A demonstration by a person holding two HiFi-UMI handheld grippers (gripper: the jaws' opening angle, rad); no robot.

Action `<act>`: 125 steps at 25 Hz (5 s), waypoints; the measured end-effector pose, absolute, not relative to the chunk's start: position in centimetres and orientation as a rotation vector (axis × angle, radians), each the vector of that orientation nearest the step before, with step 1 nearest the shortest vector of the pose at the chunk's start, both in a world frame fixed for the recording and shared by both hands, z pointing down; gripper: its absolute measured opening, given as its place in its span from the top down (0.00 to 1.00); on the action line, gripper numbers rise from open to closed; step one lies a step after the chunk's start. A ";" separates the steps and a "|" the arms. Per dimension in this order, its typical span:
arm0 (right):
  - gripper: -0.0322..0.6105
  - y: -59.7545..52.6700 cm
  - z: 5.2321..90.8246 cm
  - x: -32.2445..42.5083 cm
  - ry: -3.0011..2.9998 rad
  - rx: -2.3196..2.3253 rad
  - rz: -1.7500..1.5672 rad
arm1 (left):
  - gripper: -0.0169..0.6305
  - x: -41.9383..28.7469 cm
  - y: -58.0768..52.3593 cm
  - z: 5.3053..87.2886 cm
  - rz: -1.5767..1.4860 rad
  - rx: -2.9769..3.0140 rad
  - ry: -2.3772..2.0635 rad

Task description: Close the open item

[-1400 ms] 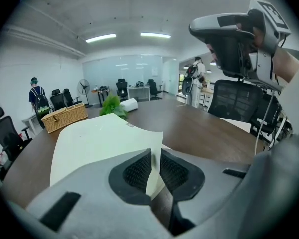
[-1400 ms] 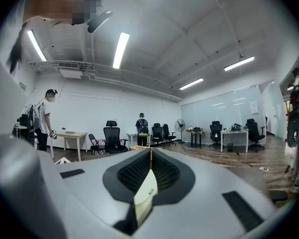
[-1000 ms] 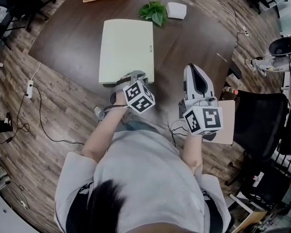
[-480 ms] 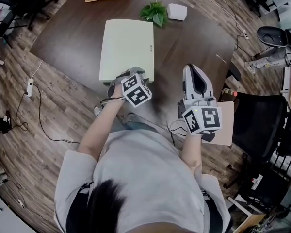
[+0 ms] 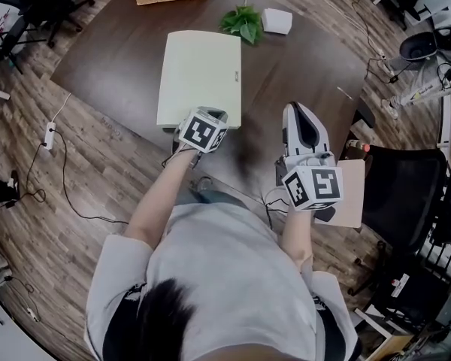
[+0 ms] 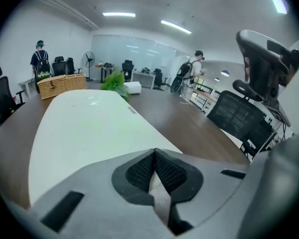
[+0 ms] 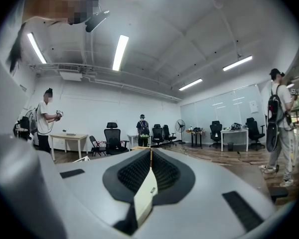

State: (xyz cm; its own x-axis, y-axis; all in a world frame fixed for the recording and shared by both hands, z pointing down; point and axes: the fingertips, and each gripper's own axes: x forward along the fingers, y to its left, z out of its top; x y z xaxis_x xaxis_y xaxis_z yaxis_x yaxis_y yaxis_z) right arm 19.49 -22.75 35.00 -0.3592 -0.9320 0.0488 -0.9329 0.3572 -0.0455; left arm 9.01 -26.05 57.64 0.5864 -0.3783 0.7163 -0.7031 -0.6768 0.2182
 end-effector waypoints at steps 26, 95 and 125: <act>0.93 -22.2 35.2 18.1 -2.573 1.746 0.110 | 0.96 8.1 -30.6 53.5 1.009 2.518 -1.025; 0.93 -15.8 32.2 8.0 -2.656 1.646 0.029 | 0.96 -11.2 -16.5 33.4 0.114 2.591 -1.685; 0.93 -2.8 26.7 5.7 -2.728 1.706 -0.147 | 0.96 -15.3 -3.2 27.4 -0.103 2.630 -1.805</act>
State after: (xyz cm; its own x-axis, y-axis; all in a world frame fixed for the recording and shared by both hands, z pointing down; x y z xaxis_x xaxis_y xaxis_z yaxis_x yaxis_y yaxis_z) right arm 5.72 -2.84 26.70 -0.4367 -0.8921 -0.1156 -0.8994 0.4357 0.0354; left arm -15.34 -3.18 27.36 0.3586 -0.9299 -0.0813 -0.9331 -0.3595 -0.0046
